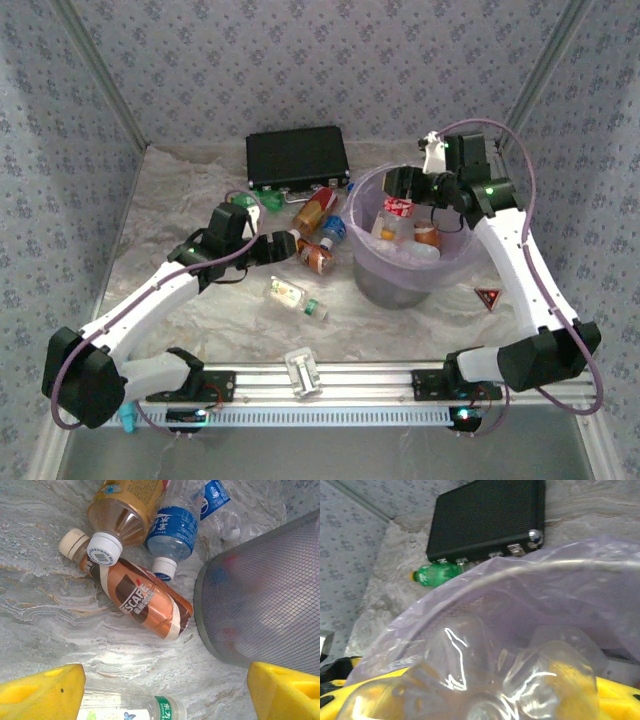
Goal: Put the plastic bottles in the bin
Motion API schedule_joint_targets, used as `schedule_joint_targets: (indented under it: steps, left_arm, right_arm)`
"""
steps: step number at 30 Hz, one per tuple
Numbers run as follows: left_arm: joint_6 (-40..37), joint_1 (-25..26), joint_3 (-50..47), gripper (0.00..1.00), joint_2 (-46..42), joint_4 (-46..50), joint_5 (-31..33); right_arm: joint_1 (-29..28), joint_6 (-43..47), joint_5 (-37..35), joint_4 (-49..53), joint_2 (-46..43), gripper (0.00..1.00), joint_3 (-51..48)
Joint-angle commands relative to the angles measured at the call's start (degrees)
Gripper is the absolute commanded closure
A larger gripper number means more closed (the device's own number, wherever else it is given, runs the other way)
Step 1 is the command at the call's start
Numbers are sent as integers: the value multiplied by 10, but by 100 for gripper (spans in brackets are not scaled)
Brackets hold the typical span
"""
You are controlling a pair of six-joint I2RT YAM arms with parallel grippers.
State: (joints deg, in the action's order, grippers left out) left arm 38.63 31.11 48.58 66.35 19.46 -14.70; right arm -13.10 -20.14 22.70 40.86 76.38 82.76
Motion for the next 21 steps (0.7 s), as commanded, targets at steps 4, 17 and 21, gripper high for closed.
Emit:
schedule_joint_targets:
  steps: [4, 17, 21]
  left_arm:
    - [9, -2, 6, 17, 18, -11, 0]
    - [11, -3, 14, 17, 40, -21, -4]
    - [9, -3, 19, 17, 52, -25, -9]
  right_arm:
    - [-19, -35, 20, -37, 4, 54, -56]
    - [-12, 8, -20, 29, -12, 19, 3]
    - [-3, 27, -30, 63, -12, 19, 30]
